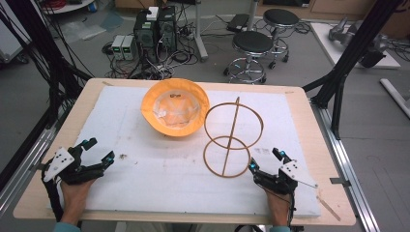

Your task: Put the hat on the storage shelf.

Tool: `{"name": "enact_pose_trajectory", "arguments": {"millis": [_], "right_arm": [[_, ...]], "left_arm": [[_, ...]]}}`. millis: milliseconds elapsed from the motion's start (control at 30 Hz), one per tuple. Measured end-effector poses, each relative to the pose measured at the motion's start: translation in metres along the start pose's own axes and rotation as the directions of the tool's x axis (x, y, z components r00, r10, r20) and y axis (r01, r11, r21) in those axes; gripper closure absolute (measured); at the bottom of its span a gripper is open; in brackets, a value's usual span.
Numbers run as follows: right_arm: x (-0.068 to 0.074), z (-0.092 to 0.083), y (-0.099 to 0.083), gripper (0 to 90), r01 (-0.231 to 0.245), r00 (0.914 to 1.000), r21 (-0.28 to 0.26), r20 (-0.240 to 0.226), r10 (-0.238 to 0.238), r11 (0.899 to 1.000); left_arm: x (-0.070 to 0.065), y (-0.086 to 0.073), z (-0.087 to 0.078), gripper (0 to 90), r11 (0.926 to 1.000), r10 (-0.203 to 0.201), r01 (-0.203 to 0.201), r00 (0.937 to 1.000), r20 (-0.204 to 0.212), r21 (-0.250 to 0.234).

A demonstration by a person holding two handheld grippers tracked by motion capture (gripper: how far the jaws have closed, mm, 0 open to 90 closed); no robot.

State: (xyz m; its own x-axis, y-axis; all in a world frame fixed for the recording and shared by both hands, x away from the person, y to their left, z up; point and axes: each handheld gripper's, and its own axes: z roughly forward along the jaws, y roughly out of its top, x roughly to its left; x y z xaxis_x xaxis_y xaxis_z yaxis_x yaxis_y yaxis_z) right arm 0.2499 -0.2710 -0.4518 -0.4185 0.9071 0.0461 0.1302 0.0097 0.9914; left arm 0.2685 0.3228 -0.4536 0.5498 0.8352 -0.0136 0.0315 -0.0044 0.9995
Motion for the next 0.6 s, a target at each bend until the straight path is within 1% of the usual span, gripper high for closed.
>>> {"name": "enact_pose_trajectory", "arguments": {"millis": [200, 600], "right_arm": [[0.0006, -0.0004, -0.0003, 9.7, 0.004, 1.0000, -0.004, 0.002, -0.004, 1.000], [0.0008, -0.0003, -0.0002, 9.7, 0.005, 1.0000, -0.002, 0.002, -0.005, 1.000]], "left_arm": [[-0.0007, 0.0000, 0.0006, 14.8, 1.0000, 0.000, 0.000, 0.9999, -0.011, 0.001], [0.0001, 0.0002, 0.0003, 14.7, 1.0000, 0.002, -0.002, 1.0000, -0.009, 0.002]]}}
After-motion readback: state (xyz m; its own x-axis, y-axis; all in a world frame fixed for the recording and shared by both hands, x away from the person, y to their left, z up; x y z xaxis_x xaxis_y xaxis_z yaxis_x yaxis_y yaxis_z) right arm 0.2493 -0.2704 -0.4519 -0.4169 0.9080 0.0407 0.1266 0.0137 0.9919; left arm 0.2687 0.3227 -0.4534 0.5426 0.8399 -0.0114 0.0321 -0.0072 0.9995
